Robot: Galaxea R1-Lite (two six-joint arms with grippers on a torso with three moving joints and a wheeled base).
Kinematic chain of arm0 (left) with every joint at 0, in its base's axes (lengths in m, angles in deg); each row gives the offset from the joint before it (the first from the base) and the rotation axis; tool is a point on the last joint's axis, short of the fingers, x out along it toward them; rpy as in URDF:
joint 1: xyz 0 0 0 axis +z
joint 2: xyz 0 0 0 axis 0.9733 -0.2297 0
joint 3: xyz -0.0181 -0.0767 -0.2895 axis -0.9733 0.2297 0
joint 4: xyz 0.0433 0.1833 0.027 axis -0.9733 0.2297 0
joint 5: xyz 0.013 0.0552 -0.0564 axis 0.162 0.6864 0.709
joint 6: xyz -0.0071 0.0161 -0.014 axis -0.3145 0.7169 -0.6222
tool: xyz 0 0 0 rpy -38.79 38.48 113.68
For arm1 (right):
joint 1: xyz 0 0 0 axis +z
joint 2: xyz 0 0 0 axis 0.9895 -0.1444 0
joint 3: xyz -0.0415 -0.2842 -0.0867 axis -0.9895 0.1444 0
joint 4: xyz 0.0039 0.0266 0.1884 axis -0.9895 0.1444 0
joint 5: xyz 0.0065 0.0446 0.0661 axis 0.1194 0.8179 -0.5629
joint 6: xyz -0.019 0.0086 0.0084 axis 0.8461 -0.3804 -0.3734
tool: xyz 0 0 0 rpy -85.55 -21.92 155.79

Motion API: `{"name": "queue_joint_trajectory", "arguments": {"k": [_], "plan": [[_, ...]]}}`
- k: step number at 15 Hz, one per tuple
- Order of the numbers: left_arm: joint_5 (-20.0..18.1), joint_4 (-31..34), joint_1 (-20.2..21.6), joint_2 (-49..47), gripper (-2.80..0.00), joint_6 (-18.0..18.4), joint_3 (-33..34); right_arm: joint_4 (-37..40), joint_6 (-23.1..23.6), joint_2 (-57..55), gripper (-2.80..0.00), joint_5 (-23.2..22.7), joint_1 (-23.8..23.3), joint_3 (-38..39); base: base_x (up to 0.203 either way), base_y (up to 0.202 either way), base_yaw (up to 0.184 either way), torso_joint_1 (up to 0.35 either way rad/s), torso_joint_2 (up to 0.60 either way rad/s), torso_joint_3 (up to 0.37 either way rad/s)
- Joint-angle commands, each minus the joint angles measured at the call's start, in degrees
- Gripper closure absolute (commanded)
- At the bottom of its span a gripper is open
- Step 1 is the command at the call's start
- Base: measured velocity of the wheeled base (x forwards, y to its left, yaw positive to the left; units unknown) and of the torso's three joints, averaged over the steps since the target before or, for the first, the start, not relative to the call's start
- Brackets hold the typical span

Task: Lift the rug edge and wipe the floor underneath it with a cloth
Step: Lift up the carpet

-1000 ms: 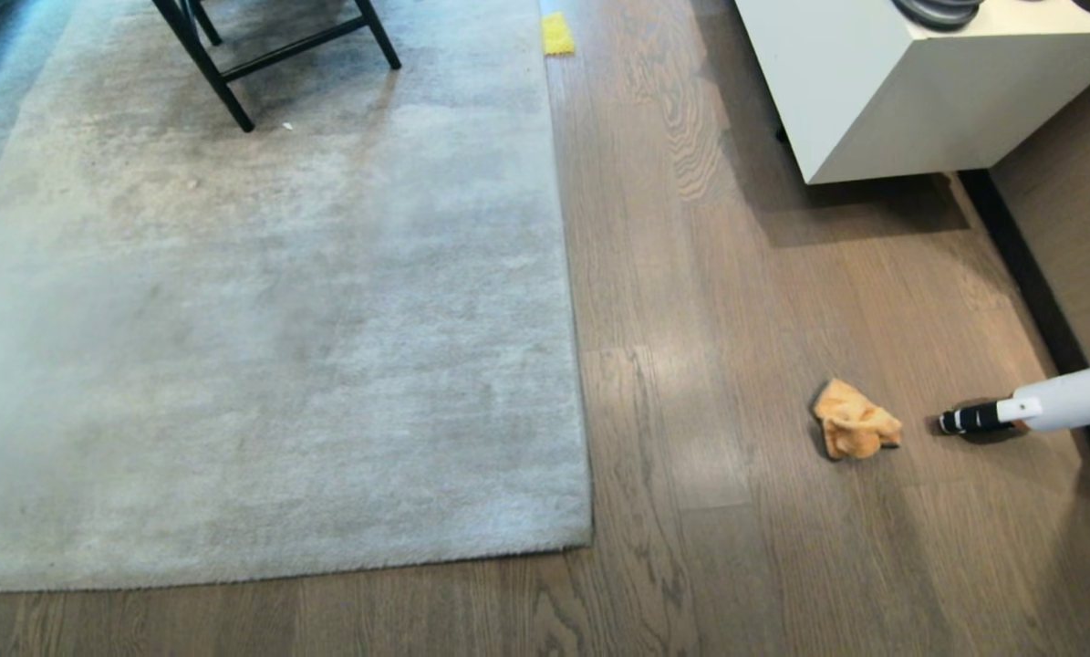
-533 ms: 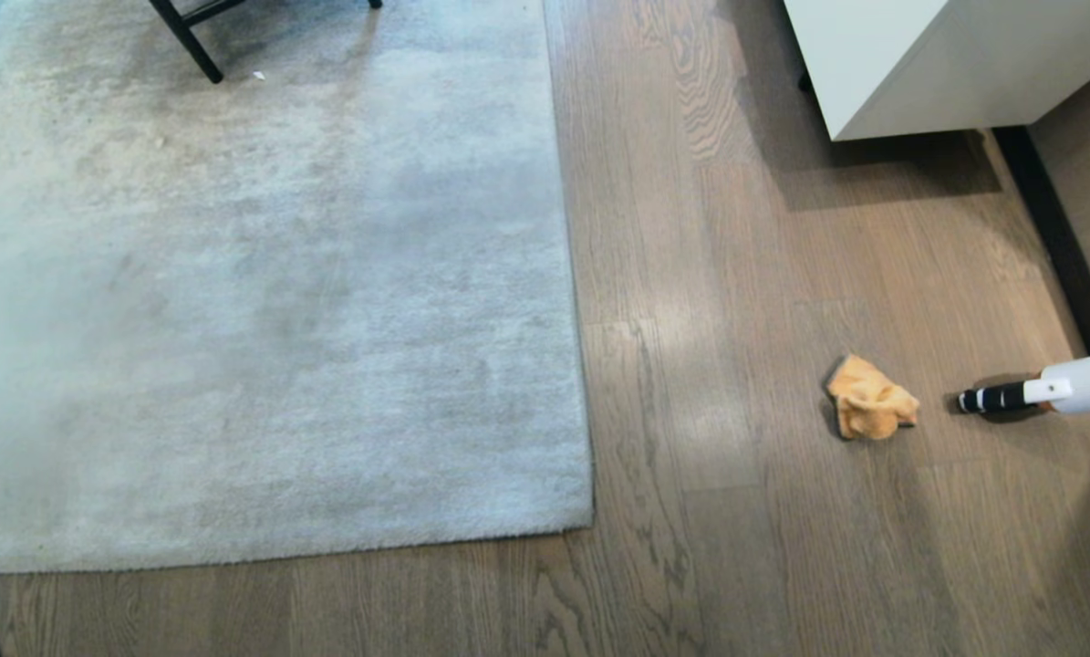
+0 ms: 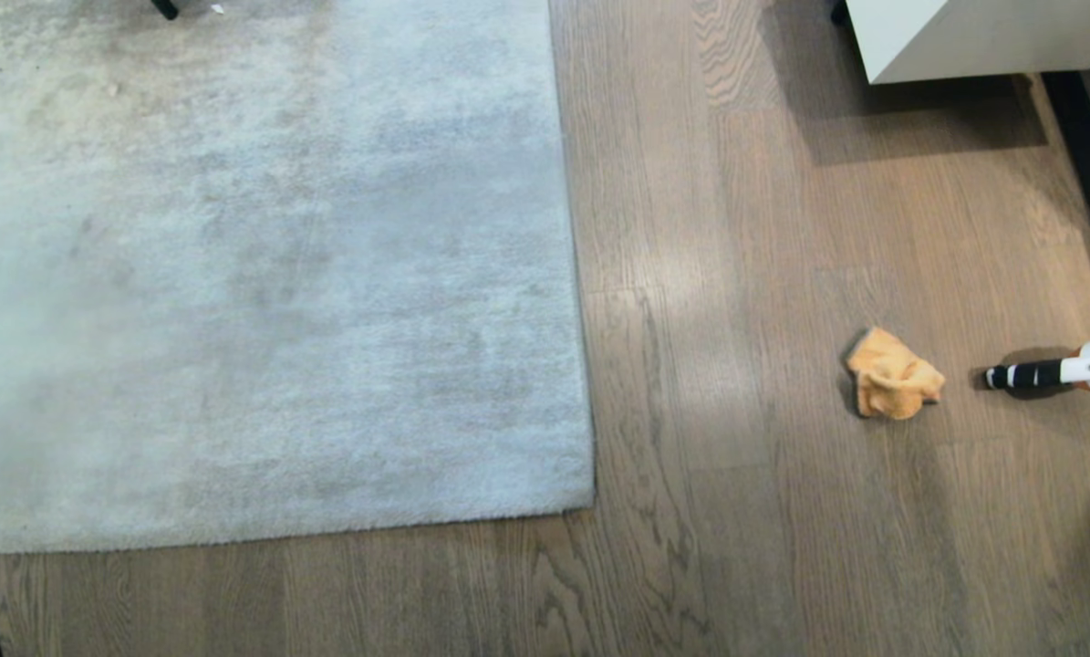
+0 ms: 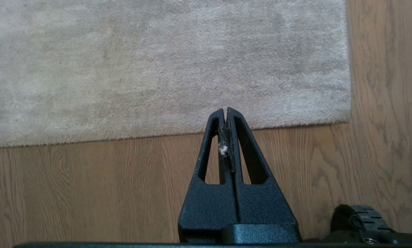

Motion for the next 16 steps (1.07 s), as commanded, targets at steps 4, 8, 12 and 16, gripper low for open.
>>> {"name": "queue_joint_trajectory", "arguments": {"k": [4, 8, 12, 16], "plan": [[0.01, 0.00, 0.02, -0.05, 0.00, -0.21, 0.01, 0.04, 0.00, -0.06, 0.00, 0.02, 0.01, 0.00, 0.000, 0.000, 0.000, 0.008, 0.00, -0.197], [0.01, 0.09, 0.02, -0.05, 0.00, -0.29, 0.01, 0.04, -0.05, -0.06, 0.00, 0.02, 0.01, 0.00, 0.000, 0.000, 0.000, 0.003, 0.00, -0.198], [0.01, 0.00, 0.02, -0.05, 0.00, -0.38, 0.01, 0.04, -0.06, -0.06, 0.00, 0.02, 0.01, 0.00, 0.000, 0.000, 0.000, 0.003, 0.01, -0.194], [0.09, 0.00, 0.02, -0.05, 0.00, -0.64, 0.01, 0.04, -0.07, -0.06, 0.00, 0.02, 0.01, 0.00, 0.000, 0.000, 0.000, 0.001, 0.00, -0.194]]}}
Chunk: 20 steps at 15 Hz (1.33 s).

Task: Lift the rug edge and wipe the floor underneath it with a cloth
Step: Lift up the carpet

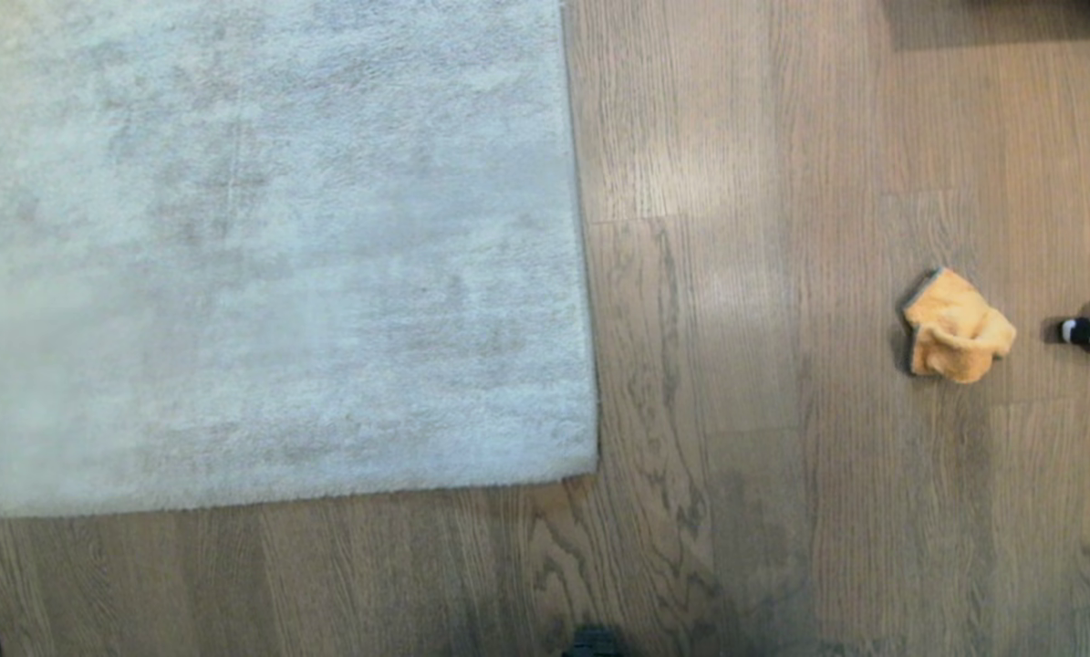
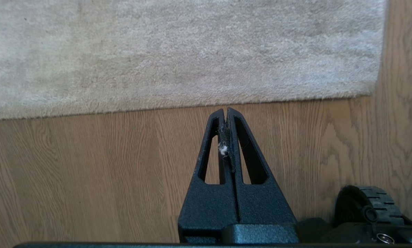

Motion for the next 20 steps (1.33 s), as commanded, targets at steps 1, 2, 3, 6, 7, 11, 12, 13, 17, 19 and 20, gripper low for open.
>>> {"name": "queue_joint_trajectory", "arguments": {"k": [1, 2, 3, 6, 7, 11, 12, 13, 17, 19, 20], "plan": [[0.02, -0.02, 0.01, -0.05, 0.00, -0.06, 0.01, 0.05, -0.07, -0.06, 0.00, 0.00, 0.01, 0.00, 0.000, 0.000, 0.000, -0.002, -0.01, -0.199], [0.02, -0.02, 0.01, -0.05, 0.00, -0.06, 0.01, 0.05, -0.02, -0.06, 0.00, 0.00, 0.01, 0.00, 0.000, 0.000, 0.000, 0.002, 0.00, -0.201], [0.11, -0.02, 0.01, -0.05, 0.00, -0.14, 0.01, 0.05, 0.00, -0.06, 0.00, 0.00, 0.01, 0.00, 0.000, 0.000, 0.000, 0.002, 0.01, -0.203], [0.22, -0.02, 0.01, -0.05, 0.00, -0.27, 0.01, 0.05, -0.07, -0.06, 0.00, 0.00, 0.01, 0.00, 0.000, 0.000, 0.000, 0.005, 0.00, -0.199], [0.28, -0.02, 0.01, -0.05, 0.00, -0.41, 0.01, 0.05, -0.07, -0.06, 0.00, 0.00, 0.01, 0.00, 0.000, 0.000, 0.000, 0.006, 0.00, -0.198], [0.28, -0.02, 0.01, -0.05, 0.00, -0.50, 0.01, 0.05, 0.01, -0.06, 0.00, 0.00, 0.01, 0.00, 0.000, 0.000, 0.000, 0.005, 0.00, -0.193], [0.28, -0.02, 0.01, -0.05, 0.00, -0.50, 0.01, 0.05, -0.06, -0.06, 0.00, 0.00, 0.01, 0.00, 0.000, 0.000, 0.000, -0.001, 0.00, -0.195], [0.28, -0.02, 0.01, -0.05, 0.00, -0.51, 0.01, 0.05, 0.01, -0.06, 0.00, 0.00, 0.01, 0.00, 0.000, 0.000, 0.000, 0.006, 0.00, -0.206], [0.28, -0.02, 0.01, -0.05, 0.00, -0.58, 0.01, 0.05, -0.07, -0.06, 0.00, 0.00, 0.01, 0.00, 0.000, 0.000, 0.000, 0.000, 0.00, -0.060], [0.28, -0.02, 0.01, -0.05, 0.00, -0.58, 0.01, 0.05, 0.01, -0.06, 0.00, 0.00, 0.01, 0.00, 0.000, 0.000, 0.000, 0.000, 0.00, 0.000], [0.28, -0.02, 0.01, -0.05, 0.00, -0.58, 0.01, 0.05, 0.01, -0.06, 0.00, 0.00, 0.01, 0.00, 0.000, 0.000, 0.000, 0.000, 0.00, 0.000]]}}
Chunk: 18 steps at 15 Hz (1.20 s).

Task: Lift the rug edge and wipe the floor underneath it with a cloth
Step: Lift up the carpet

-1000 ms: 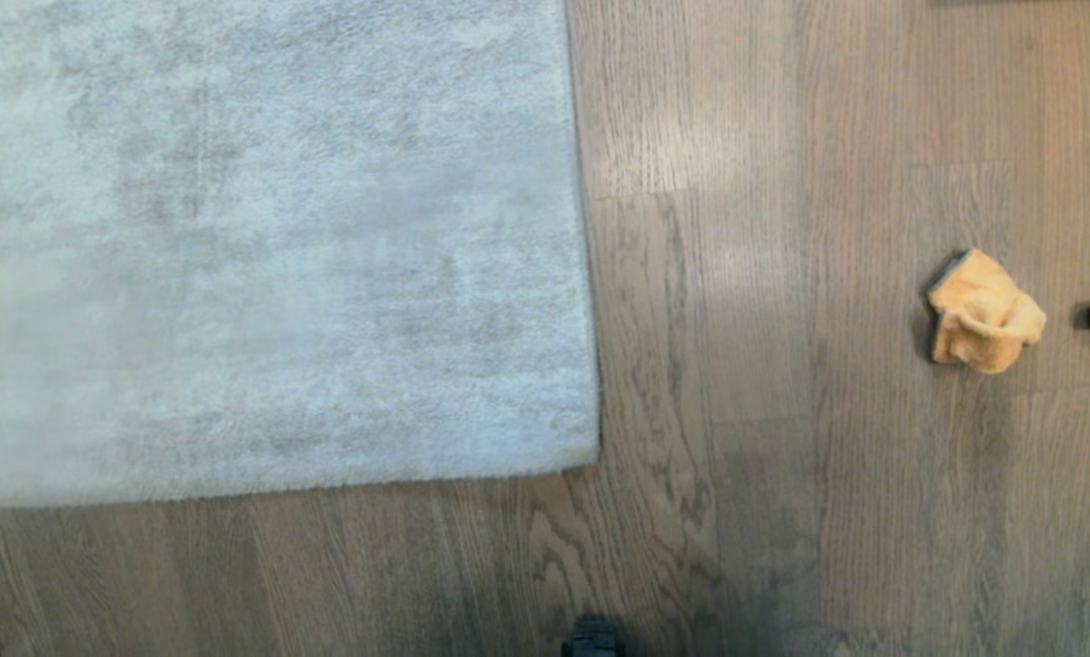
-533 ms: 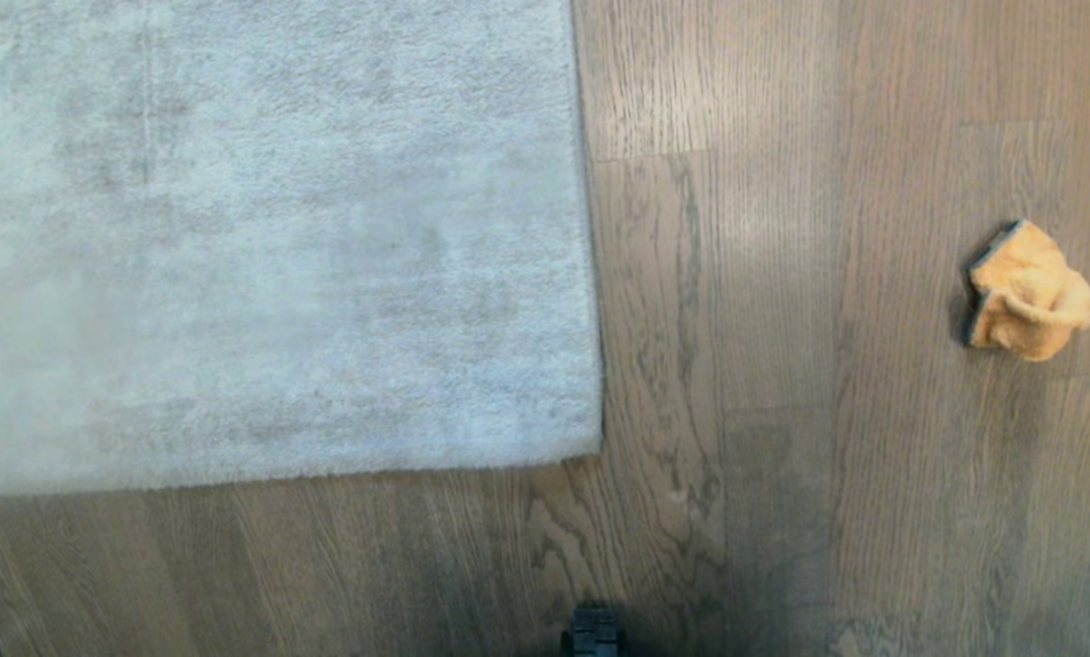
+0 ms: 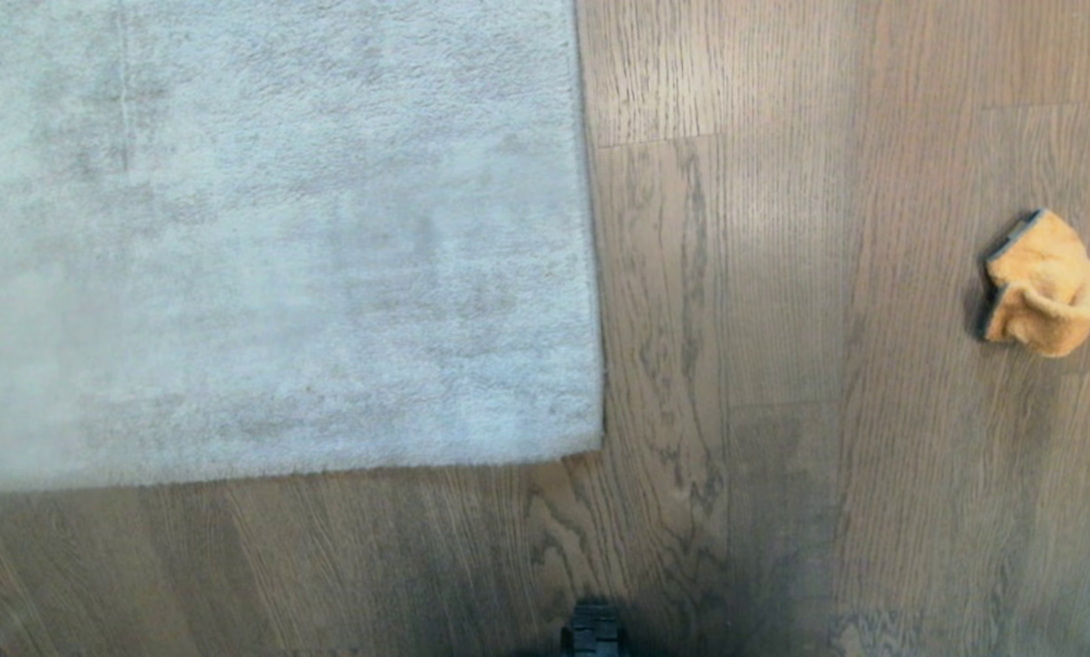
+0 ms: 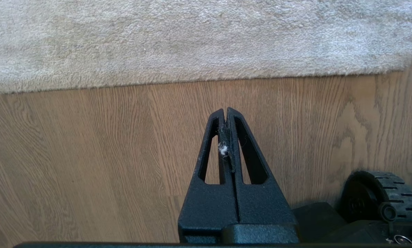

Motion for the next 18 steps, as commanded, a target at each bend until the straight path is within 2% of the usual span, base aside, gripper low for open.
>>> {"name": "queue_joint_trajectory", "arguments": {"k": [1, 18], "plan": [[0.04, 0.00, 0.02, -0.05, 0.00, -0.04, 0.01, 0.04, 0.00, 0.02, 0.00, 0.02, 0.01, 0.00, 0.000, 0.000, 0.000, 0.000, 0.00, 0.000], [0.04, 0.09, 0.02, -0.05, 0.00, 0.05, 0.01, 0.04, 0.03, 0.02, 0.00, 0.02, 0.01, 0.00, 0.000, 0.000, 0.000, 0.000, 0.00, 0.000]]}}
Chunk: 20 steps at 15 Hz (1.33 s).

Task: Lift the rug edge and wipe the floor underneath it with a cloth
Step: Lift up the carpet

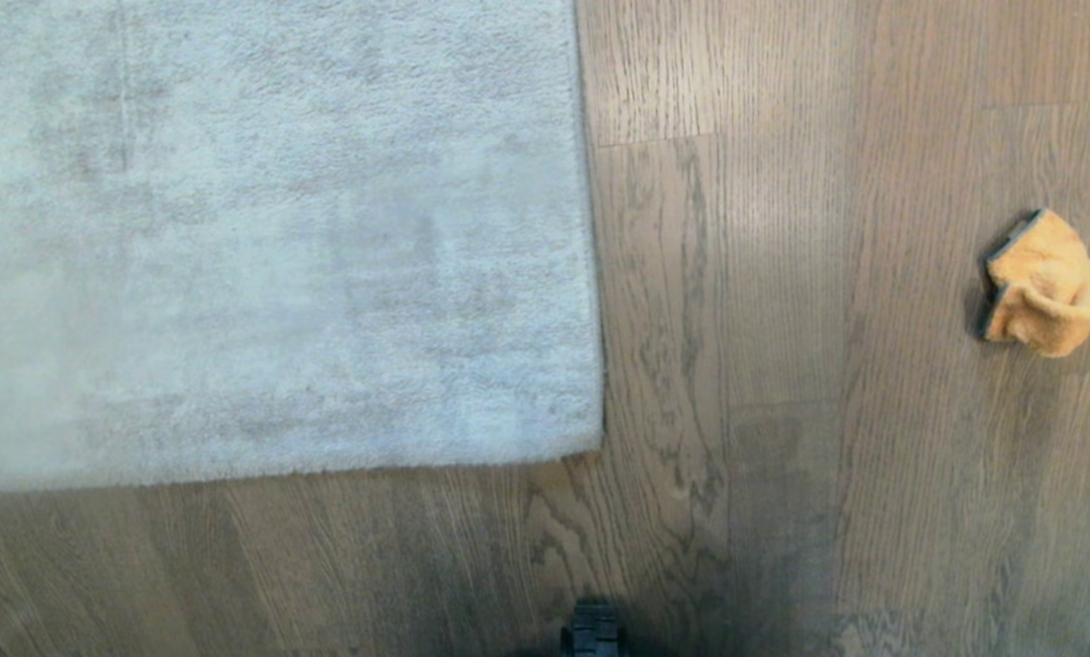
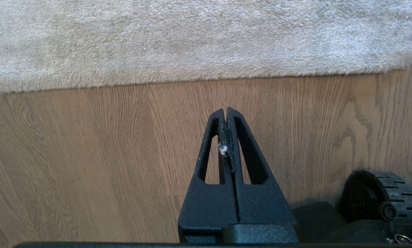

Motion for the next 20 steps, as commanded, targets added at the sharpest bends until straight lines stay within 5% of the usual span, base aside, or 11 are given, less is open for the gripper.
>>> {"name": "queue_joint_trajectory", "arguments": {"k": [1, 20], "plan": [[0.03, 0.01, 0.01, -0.05, 0.00, -0.03, 0.01, 0.01, -0.07, 0.02, 0.00, 0.00, 0.01, 0.00, 0.000, 0.000, 0.000, 0.000, 0.00, 0.000], [-0.05, 0.01, 0.01, -0.05, 0.00, 0.05, 0.01, 0.01, -0.09, 0.02, 0.00, 0.00, 0.01, 0.00, 0.000, 0.000, 0.000, 0.000, 0.00, 0.000]]}}
